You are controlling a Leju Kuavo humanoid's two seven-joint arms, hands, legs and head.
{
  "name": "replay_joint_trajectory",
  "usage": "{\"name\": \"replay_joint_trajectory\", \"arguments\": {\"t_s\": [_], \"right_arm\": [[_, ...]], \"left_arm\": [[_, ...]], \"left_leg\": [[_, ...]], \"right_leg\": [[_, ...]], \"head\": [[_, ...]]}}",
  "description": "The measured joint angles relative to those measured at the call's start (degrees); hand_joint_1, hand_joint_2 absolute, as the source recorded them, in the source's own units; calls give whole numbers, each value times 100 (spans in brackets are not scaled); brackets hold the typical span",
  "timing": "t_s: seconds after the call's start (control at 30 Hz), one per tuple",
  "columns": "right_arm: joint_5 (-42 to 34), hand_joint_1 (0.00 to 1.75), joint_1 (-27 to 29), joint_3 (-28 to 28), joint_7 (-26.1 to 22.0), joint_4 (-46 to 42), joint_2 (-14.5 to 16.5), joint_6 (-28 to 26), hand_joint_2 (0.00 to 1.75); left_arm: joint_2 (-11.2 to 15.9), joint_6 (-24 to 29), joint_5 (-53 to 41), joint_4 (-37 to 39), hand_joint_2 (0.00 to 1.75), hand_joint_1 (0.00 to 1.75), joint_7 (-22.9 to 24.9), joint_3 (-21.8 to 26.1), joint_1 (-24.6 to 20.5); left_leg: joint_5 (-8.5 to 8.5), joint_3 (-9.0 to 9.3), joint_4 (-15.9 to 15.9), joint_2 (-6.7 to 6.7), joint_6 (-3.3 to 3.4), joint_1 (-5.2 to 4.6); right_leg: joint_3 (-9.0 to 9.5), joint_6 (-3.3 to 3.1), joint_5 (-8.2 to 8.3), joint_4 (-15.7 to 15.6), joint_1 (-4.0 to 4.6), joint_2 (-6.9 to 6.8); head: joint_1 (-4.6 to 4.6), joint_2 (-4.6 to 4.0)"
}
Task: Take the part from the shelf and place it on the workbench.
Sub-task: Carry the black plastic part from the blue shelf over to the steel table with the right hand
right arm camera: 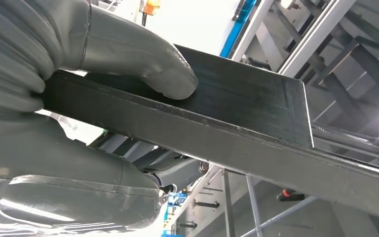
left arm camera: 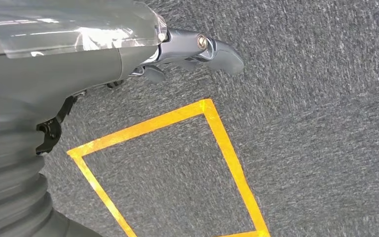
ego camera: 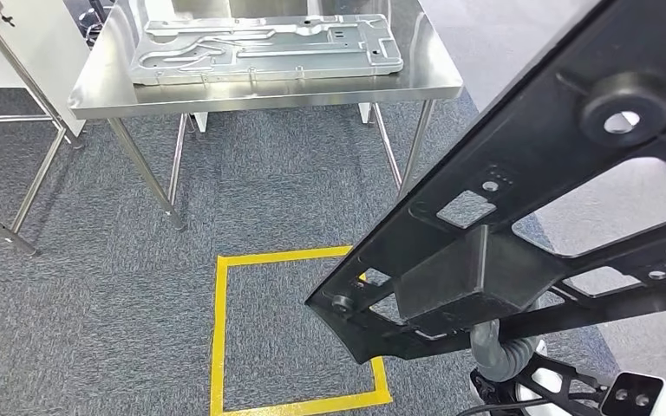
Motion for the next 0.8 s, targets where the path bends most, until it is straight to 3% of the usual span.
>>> {"name": "replay_joint_trajectory", "arguments": {"t_s": [0.07,0.13,0.17,0.27,0.33,0.43,0.47,0.5,0.53,0.6,0.63,0.67,0.8], "right_arm": [[8,175,3,-12,0,-2,7,-1,175],[14,175,0,-17,-1,-9,17,-2,175],[19,175,1,-18,-1,-15,24,-5,175],[39,175,8,-21,1,-34,44,-16,175],[50,175,3,-22,0,-49,69,-22,175],[74,175,3,-22,1,-54,113,-32,175],[83,175,8,-21,1,-54,119,-36,175],[89,175,13,-20,2,-53,122,-39,175],[91,175,15,-19,2,-52,124,-42,175],[92,175,17,-18,1,-52,130,-44,175],[90,175,15,-17,1,-51,133,-43,175],[87,175,14,-17,0,-51,137,-37,175],[57,175,5,-17,2,-51,138,1,175]], "left_arm": [[-2,-5,0,1,175,0,0,0,3],[-4,-13,-1,1,175,0,0,-1,-3],[-4,-16,-1,1,175,0,0,-2,-8],[-5,-25,-1,0,175,0,-3,-9,-28],[-11,-27,-2,0,175,0,-4,-14,-39],[-15,-21,-13,1,175,0,-4,-15,-25],[-15,-17,-14,1,175,0,-4,-15,-17],[-15,-14,-11,1,175,0,-4,-14,-9],[-16,-12,-8,1,175,0,-4,-14,-3],[-15,-10,-3,1,175,0,-4,-13,1],[-15,-5,-4,1,175,0,-4,-13,1],[-15,1,-11,1,175,0,-4,-14,1],[-16,22,-8,1,175,0,-12,-14,7]], "left_leg": [[-70,98,1,-6,-26,1],[-154,168,7,-7,-77,-17],[-188,182,7,-5,-108,-24],[-259,232,5,14,-207,-28],[-381,148,278,19,-258,-20],[-774,-509,1385,12,-298,-2],[-801,-725,1654,12,-306,-1],[-699,-847,1718,12,-308,0],[-467,-849,1540,13,-302,1],[81,-621,800,12,-258,-6],[231,-501,475,11,-226,-21],[280,-430,283,10,-191,-37],[174,-318,111,-1,-48,-32]], "right_leg": [[221,-20,500,-634,-8,-8],[522,-71,793,-1322,14,-12],[595,-102,808,-1490,29,-10],[659,-202,724,-1592,33,9],[761,-274,688,-1647,5,9],[900,-336,583,-1666,14,2],[947,-337,540,-1665,18,9],[1005,-333,492,-1665,20,17],[1077,-324,439,-1665,21,25],[1230,-293,320,-1668,22,31],[1274,-266,269,-1663,29,36],[1293,-236,236,-1667,33,39],[1269,-118,232,-1547,41,35]], "head": [[0,0],[-1,0],[-1,0],[-1,0],[-2,0],[-2,0],[-2,0],[-2,0],[-2,0],[-1,0],[-1,0],[-1,0],[-1,0]]}}
